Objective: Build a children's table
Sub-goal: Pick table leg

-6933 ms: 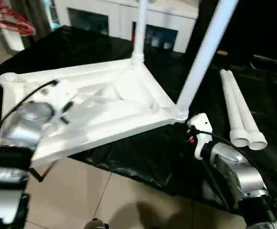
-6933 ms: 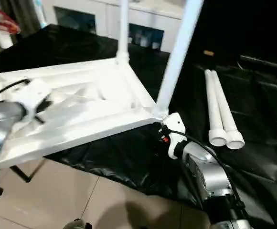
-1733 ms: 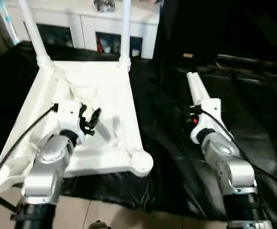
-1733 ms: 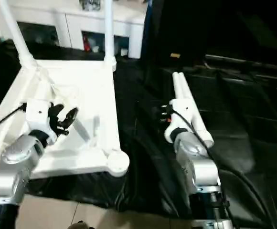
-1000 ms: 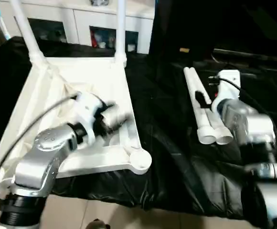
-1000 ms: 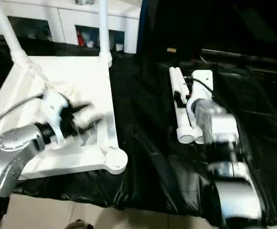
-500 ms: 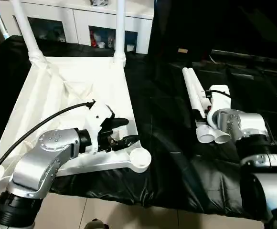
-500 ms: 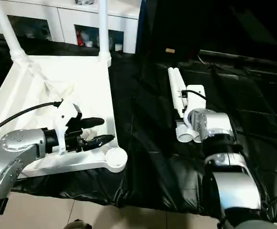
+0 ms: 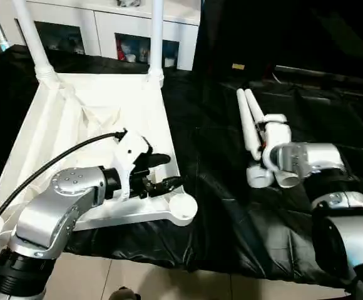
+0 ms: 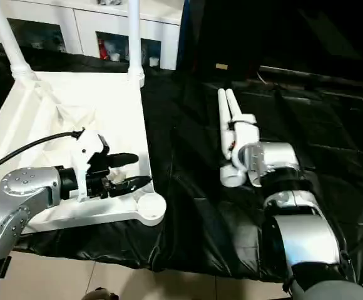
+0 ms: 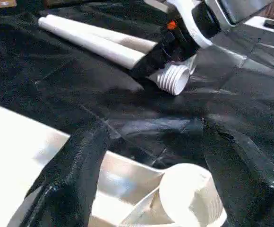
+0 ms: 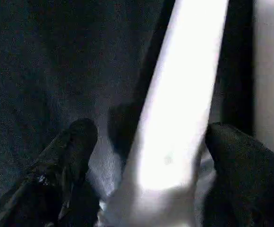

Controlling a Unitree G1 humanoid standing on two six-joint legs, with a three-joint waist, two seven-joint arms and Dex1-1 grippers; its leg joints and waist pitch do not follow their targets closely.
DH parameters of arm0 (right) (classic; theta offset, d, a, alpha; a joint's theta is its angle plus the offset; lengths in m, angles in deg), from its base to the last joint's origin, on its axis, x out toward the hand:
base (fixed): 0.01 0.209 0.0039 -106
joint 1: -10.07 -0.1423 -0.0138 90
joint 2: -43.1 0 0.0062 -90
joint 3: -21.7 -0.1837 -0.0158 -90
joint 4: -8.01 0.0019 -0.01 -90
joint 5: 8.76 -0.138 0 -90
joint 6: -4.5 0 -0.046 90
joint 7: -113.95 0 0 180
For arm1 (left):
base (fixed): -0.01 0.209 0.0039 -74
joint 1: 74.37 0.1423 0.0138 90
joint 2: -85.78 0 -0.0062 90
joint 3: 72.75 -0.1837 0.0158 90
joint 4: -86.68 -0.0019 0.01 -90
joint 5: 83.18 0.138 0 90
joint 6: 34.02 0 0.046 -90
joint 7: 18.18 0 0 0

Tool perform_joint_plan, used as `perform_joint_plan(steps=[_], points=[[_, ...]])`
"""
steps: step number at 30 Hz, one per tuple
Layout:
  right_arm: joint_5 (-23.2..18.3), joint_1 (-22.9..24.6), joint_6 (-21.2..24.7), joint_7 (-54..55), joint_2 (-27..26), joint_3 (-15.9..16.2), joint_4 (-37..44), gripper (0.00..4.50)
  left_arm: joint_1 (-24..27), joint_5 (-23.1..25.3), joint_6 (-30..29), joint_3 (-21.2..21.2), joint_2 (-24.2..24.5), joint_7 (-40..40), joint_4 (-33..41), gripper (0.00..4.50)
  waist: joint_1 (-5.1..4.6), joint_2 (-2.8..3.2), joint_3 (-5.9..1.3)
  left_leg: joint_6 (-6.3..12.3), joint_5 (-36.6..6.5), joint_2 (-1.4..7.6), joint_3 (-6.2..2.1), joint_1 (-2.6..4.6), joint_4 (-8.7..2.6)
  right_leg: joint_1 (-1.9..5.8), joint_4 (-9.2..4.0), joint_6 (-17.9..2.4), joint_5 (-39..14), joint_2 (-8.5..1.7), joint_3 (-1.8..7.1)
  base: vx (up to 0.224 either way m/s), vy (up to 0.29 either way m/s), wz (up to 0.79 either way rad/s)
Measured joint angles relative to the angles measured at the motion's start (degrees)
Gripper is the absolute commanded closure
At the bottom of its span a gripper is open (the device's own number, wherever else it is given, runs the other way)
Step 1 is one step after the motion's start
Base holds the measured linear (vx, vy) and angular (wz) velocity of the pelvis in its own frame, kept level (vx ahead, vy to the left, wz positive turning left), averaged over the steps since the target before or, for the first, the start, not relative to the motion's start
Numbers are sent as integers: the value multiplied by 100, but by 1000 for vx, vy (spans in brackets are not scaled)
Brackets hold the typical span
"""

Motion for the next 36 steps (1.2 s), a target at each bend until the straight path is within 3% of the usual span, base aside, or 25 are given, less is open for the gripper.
perform_joint_plan(steps=[9, 16, 24, 29, 33, 34, 36], points=[[10, -206, -103, -131, -6, -32, -678, 42, -5, 31, -65, -1, 22, 49, 10, 90, 3, -9, -2, -2, 1, 2, 0, 2, 0, 1, 1, -5, 3, 0, -1, 0, 0, 0], [23, -261, -304, -56, -15, -88, -948, 94, -86, 117, 55, 5, 69, 62, -128, 76, 8, -4, 0, -5, 3, 3, 0, 1, 0, 2, 1, -10, 6, 0, -2, 0, 0, 0], [-277, -158, -625, -103, -15, -516, -954, 169, -549, 281, 360, -20, -272, 223, -783, 76, 11, 44, 18, -13, 8, 7, 0, 2, 3, 3, 1, -17, 16, 0, -5, 0, 0, 0], [-495, 91, -967, -253, -12, -772, -747, 189, -987, 287, 459, 79, -820, 693, -1301, 76, 20, 65, 19, -11, 9, 7, 0, 5, 5, 8, 1, -23, 20, 0, -5, 0, 0, 0], [-774, 383, -1414, -332, -130, -1093, -468, 209, -1418, 274, 512, 394, -1462, 1351, -1908, 76, 35, 99, 10, -9, 10, 7, 0, 9, 6, 14, -2, -30, 26, -1, -6, 0, 0, 0], [-880, 537, -1579, -426, -178, -1180, -322, 224, -1488, 188, 466, 507, -1665, 1446, -2021, 47, 37, 107, 6, -2, 14, 7, 0, 9, 5, 14, -3, -30, 26, -1, -6, 0, 0, 0], [-995, 706, -1740, -507, -254, -1265, -127, 237, -1602, 47, 381, 588, -1887, 1577, -2201, 40, 36, 114, 8, 1, 16, 8, 0, 7, 4, 11, -3, -30, 26, 0, -7, 0, 0, 0]])
